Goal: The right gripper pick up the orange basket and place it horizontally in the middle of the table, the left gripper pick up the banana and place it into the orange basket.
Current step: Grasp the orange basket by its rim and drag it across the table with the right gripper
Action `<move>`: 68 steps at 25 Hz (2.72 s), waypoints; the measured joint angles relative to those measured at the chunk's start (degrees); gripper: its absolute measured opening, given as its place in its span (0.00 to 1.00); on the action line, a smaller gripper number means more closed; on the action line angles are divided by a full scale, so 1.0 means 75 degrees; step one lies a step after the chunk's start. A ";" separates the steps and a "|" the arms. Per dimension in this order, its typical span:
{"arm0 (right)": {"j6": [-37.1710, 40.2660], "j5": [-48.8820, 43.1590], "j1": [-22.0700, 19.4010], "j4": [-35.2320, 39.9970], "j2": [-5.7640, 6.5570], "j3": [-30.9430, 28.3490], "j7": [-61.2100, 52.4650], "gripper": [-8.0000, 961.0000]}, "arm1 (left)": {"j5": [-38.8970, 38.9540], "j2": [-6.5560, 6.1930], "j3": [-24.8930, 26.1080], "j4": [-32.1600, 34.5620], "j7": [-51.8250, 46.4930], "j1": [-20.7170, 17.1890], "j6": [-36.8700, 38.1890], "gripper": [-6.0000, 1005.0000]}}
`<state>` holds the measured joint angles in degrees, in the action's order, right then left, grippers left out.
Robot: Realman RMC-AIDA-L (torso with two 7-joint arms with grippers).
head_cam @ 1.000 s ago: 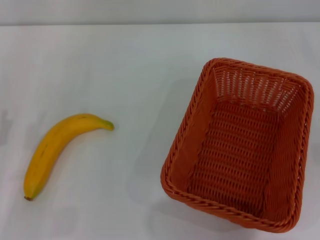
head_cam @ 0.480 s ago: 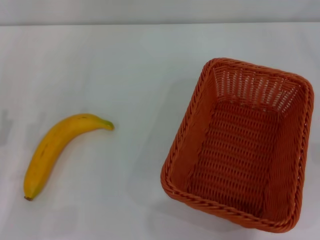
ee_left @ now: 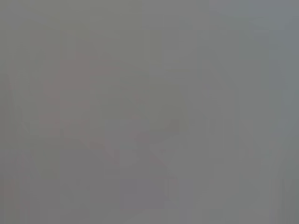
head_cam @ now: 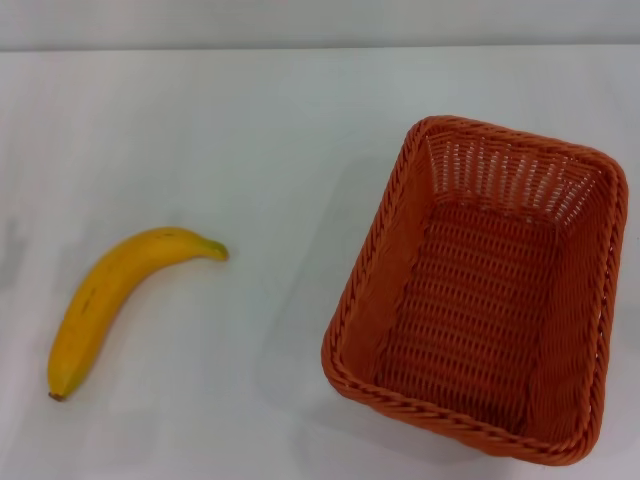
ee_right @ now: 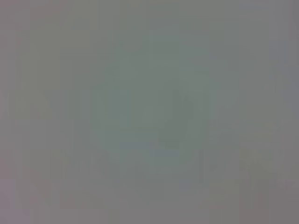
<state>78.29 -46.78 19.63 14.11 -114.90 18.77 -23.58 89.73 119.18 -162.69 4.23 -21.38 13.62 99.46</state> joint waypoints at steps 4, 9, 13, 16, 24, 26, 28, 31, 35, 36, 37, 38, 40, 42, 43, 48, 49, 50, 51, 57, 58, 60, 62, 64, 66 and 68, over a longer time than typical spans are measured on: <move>0.0276 -0.0441 -0.0218 0.0808 0.0023 0.1008 -0.0974 0.85 | -0.0032 -0.0022 0.0002 -0.0135 -0.0056 0.0111 -0.0007 0.88; -0.1097 -0.2325 -0.0390 0.3367 0.0369 0.2874 -0.4520 0.85 | -0.0060 -0.0024 0.0001 -0.0460 -0.0511 0.0179 -0.0055 0.88; -0.1091 -0.4478 0.0210 0.4664 0.0884 0.3365 -0.7513 0.85 | -0.0133 -0.0023 -0.0001 -0.0636 -0.0854 0.0150 -0.0064 0.88; -0.0245 -0.6157 0.1093 0.5110 0.1348 0.3436 -0.9614 0.85 | -0.0149 -0.0023 0.0000 -0.0781 -0.1187 0.0121 -0.0074 0.88; 0.1916 -0.9397 0.3401 0.5337 0.1973 0.4178 -1.2185 0.84 | -0.0763 -0.0043 0.0000 -0.1057 -0.1385 0.0262 -0.0118 0.88; 0.2011 -1.0065 0.3782 0.5408 0.1971 0.4458 -1.2508 0.84 | -0.0803 -0.0044 0.0000 -0.1094 -0.1387 0.0333 -0.0129 0.88; 0.2053 -1.0701 0.4196 0.5386 0.1949 0.4647 -1.2705 0.84 | -0.0810 -0.0043 0.0000 -0.1071 -0.1388 0.0362 -0.0131 0.87; 0.2018 -1.1630 0.4867 0.5208 0.1785 0.4781 -1.2875 0.84 | -0.0798 -0.0033 0.0001 -0.1032 -0.1427 0.0351 -0.0126 0.87; 0.1962 -1.2952 0.5546 0.4967 0.1303 0.4810 -1.2920 0.84 | -0.0785 -0.0009 0.0001 -0.1023 -0.1462 0.0337 -0.0156 0.87; 0.1964 -1.3239 0.5669 0.4882 0.1160 0.4815 -1.2925 0.84 | -0.0793 -0.0007 0.0000 -0.1021 -0.1468 0.0342 -0.0166 0.87; 0.1960 -1.3445 0.5765 0.4815 0.1041 0.4813 -1.2931 0.84 | -0.0794 -0.0007 0.0001 -0.1021 -0.1478 0.0343 -0.0168 0.87; 0.1941 -1.3754 0.5868 0.4718 0.0860 0.4820 -1.2952 0.84 | -0.0792 -0.0005 0.0001 -0.1020 -0.1477 0.0341 -0.0168 0.87; 0.1856 -1.3970 0.5925 0.4663 0.0703 0.4845 -1.3007 0.84 | -0.0780 -0.0001 0.0008 -0.1014 -0.1475 0.0337 -0.0168 0.87; 0.1603 -1.4256 0.5992 0.4551 0.0555 0.4940 -1.3147 0.84 | -0.0772 0.0000 0.0010 -0.1009 -0.1476 0.0334 -0.0196 0.87; 0.1451 -1.4372 0.6040 0.4441 0.0513 0.5021 -1.3211 0.84 | -0.0772 0.0000 0.0010 -0.1009 -0.1477 0.0336 -0.0212 0.87; 0.0773 -1.4813 0.6308 0.3640 0.0400 0.5309 -1.3294 0.84 | -0.0796 -0.0017 0.0001 -0.1049 -0.1481 0.0367 -0.0231 0.87; 0.0591 -1.4945 0.6369 0.3460 0.0357 0.5340 -1.3295 0.84 | -0.0797 -0.0018 0.0000 -0.1056 -0.1480 0.0368 -0.0235 0.87; 0.0504 -1.5007 0.6409 0.3359 0.0337 0.5362 -1.3295 0.84 | -0.0797 -0.0018 0.0000 -0.1060 -0.1478 0.0369 -0.0250 0.87; 0.0404 -1.5061 0.6453 0.3239 0.0317 0.5396 -1.3295 0.84 | -0.0797 -0.0019 0.0000 -0.1063 -0.1476 0.0370 -0.0268 0.87; -0.0183 -1.5203 0.6622 0.2499 0.0215 0.6002 -1.3277 0.84 | -0.0824 -0.0025 -0.0004 -0.1036 -0.1462 0.0448 -0.0525 0.87; -0.0256 -1.5212 0.6672 0.2361 0.0200 0.6092 -1.3264 0.84 | -0.0830 -0.0025 -0.0006 -0.1031 -0.1461 0.0455 -0.0538 0.87; -0.0356 -1.5218 0.6802 0.2147 0.0157 0.6304 -1.3253 0.84 | -0.0869 -0.0026 -0.0010 -0.1026 -0.1460 0.0461 -0.0567 0.87; -0.0371 -1.5232 0.6895 0.2087 0.0101 0.6465 -1.3246 0.84 | -0.0889 -0.0025 -0.0011 -0.1040 -0.1459 0.0457 -0.0597 0.87; -0.0374 -1.5289 0.6932 0.2094 0.0050 0.6512 -1.3240 0.84 | -0.0890 -0.0019 -0.0012 -0.1047 -0.1456 0.0454 -0.0644 0.87; -0.0378 -1.5364 0.6967 0.2114 0.0012 0.6561 -1.3239 0.84 | -0.0890 -0.0016 -0.0012 -0.1050 -0.1449 0.0456 -0.0694 0.87; -0.0380 -1.5394 0.7009 0.2120 0.0002 0.6655 -1.3238 0.81 | -0.0890 -0.0014 -0.0012 -0.1049 -0.1443 0.0461 -0.0731 0.87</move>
<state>75.44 -162.24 72.20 30.01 -114.88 68.68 -122.87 83.06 119.07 -162.78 -3.64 -32.20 17.08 93.98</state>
